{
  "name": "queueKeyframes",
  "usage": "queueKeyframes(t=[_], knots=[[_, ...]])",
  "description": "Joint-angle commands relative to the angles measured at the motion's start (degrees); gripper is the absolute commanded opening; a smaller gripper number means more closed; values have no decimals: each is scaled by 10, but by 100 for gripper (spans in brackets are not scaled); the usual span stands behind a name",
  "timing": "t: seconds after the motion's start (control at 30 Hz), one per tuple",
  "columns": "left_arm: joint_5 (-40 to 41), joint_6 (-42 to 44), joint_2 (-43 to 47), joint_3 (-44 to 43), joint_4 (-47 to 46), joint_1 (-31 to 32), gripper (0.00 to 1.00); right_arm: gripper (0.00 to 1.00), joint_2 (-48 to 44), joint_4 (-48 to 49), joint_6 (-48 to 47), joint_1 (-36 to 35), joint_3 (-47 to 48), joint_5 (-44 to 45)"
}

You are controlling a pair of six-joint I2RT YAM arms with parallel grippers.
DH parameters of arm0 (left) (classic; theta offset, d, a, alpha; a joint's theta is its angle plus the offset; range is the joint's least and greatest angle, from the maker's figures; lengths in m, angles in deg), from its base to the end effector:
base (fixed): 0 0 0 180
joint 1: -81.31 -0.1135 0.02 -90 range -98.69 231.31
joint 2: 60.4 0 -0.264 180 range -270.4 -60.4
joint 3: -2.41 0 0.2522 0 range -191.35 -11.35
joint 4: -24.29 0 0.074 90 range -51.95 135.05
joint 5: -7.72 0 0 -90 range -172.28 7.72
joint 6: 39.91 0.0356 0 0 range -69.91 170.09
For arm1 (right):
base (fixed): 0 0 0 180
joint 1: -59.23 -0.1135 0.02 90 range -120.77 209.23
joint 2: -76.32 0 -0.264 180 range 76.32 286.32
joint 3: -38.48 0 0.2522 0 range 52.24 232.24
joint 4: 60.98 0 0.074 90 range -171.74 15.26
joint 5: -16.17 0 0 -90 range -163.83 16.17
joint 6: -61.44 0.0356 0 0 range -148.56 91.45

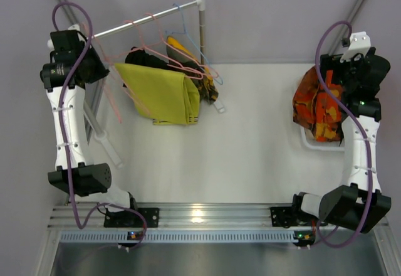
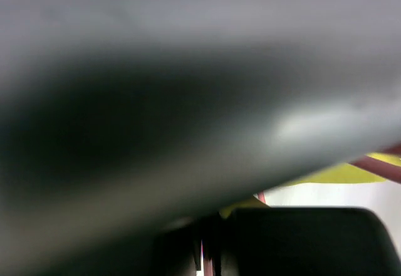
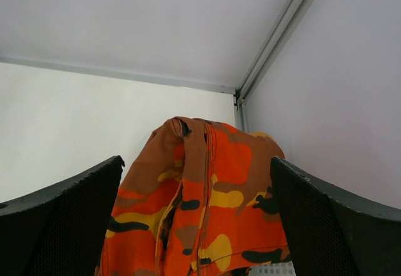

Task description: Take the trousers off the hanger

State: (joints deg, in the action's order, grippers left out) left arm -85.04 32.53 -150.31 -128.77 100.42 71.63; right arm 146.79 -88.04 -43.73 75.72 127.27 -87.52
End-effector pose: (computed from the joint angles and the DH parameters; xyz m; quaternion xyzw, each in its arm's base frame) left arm 0.2951 0.0486 0.4812 -0.1978 0.8639 -0.0531 0.4601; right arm 0.2694 -0.0710 0.4251 -0.0689 0.7544 -0.0893 0.6467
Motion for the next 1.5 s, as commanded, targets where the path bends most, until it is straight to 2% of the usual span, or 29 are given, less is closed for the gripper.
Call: queueKeyframes(t=[0.0, 0.17, 0.27, 0.4, 0.43, 0.53, 0.73, 0.8, 0.83, 0.97, 1.0, 1.07, 1.2, 1.23, 1.3, 1.43, 1.47], knots=[[-43, 10, 4, -11, 2, -26, 0, 99, -23, 1, 9, -8, 7, -12], [-93, -3, -5, 17, 8, -70, 0, 99, -27, 1, 10, -8, 0, -12], [-99, -3, 2, 25, 7, -73, 0, 99, -32, 3, 9, -8, -7, -11], [-109, 2, 31, 62, -14, -74, 20, 99, -37, 6, 6, -8, -12, -11], [-112, 3, 46, 69, -20, -74, 31, 100, -37, 6, 6, -8, -13, -11], [-123, 9, 78, 92, -39, -74, 46, 100, -38, 7, 9, -8, -15, -12], [-130, 34, 153, 129, -59, -74, 58, 99, -40, 7, 10, -8, -14, -15], [-132, 46, 172, 137, -54, -74, 68, 99, -45, 5, 8, -8, -15, -15], [-132, 54, 191, 147, -48, -73, 79, 99, -47, 3, 8, -8, -17, -16], [-117, 79, 244, 177, -38, -73, 93, 99, -53, 3, 10, -8, -24, -19], [-116, 87, 255, 186, -41, -73, 99, 100, -54, 2, 13, -8, -25, -20], [-116, 106, 293, 205, -54, -73, 99, 100, -55, 1, 16, -8, -26, -24], [-178, 126, 351, 237, -94, -73, 99, 99, -64, -4, 23, -8, -31, -40], [-215, 125, 353, 236, -96, -73, 99, 99, -68, -5, 23, -8, -37, -45], [-241, 112, 339, 215, -87, -72, 99, 100, -81, -4, 26, -8, -43, -69], [-383, 121, 294, 172, -40, -72, 99, 100, -108, -7, 45, -8, -71, -114], [-394, 112, 287, 167, -44, -71, 99, 100, -117, -8, 59, -8, -75, -131]])
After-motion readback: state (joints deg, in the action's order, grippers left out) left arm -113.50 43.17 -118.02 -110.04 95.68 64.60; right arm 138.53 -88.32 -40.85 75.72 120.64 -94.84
